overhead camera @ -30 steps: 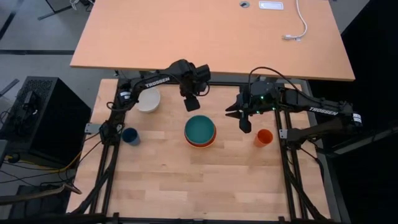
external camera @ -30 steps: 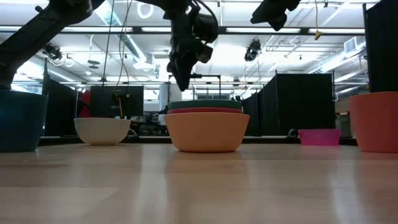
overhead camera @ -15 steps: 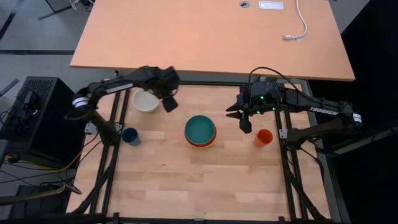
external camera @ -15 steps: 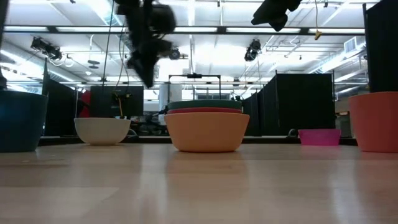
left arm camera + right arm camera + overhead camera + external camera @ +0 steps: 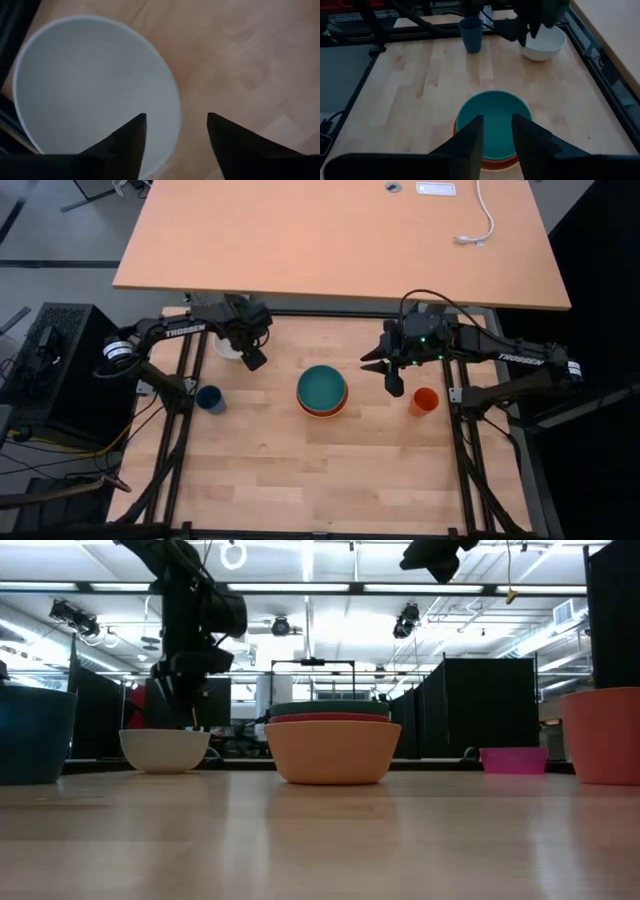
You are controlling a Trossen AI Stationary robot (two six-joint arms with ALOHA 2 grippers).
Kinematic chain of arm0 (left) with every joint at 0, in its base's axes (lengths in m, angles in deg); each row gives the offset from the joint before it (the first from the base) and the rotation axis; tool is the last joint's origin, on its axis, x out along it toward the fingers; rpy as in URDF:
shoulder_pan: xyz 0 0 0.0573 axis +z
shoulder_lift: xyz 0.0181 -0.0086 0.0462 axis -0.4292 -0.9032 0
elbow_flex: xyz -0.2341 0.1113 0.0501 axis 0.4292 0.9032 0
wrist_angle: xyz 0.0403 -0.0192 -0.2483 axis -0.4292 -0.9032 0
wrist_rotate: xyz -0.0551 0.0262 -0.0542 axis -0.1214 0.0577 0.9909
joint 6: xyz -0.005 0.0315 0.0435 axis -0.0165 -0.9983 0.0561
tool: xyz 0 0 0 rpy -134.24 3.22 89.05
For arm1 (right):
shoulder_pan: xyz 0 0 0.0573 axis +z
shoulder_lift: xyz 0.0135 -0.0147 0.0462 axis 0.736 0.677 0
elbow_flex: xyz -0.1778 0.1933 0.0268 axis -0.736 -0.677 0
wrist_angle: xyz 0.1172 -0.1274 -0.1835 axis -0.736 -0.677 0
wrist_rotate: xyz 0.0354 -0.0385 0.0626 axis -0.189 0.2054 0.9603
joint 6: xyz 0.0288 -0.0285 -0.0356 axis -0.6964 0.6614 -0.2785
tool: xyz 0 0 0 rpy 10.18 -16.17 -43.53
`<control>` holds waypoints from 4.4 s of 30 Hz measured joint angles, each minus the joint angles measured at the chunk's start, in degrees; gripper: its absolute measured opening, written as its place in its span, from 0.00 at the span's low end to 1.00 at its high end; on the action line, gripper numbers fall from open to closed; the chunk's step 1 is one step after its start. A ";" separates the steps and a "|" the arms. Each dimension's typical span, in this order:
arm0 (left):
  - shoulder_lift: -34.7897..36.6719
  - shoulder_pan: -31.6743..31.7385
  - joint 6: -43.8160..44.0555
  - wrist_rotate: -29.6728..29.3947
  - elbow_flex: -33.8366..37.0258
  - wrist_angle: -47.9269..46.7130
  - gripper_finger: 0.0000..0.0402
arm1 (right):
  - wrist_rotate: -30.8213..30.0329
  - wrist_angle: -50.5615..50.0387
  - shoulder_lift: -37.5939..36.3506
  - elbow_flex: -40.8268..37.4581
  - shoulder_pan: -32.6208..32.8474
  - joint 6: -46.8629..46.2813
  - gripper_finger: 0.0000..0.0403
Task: Nest bowls inside each other
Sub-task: Stack the white bowl on the top of the green bowl
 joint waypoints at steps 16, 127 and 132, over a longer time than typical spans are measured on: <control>-0.05 2.70 -0.42 0.49 7.51 5.35 0.48 | -0.24 0.97 -0.02 0.00 0.91 -0.06 0.17; -38.02 -41.56 -9.49 -5.90 -53.04 -18.06 0.00 | -14.98 8.54 -22.66 -10.51 2.48 -0.02 0.12; -38.02 -41.52 -9.45 -4.17 -49.32 -14.29 0.00 | -14.98 7.63 -22.26 -10.49 2.46 -0.04 0.14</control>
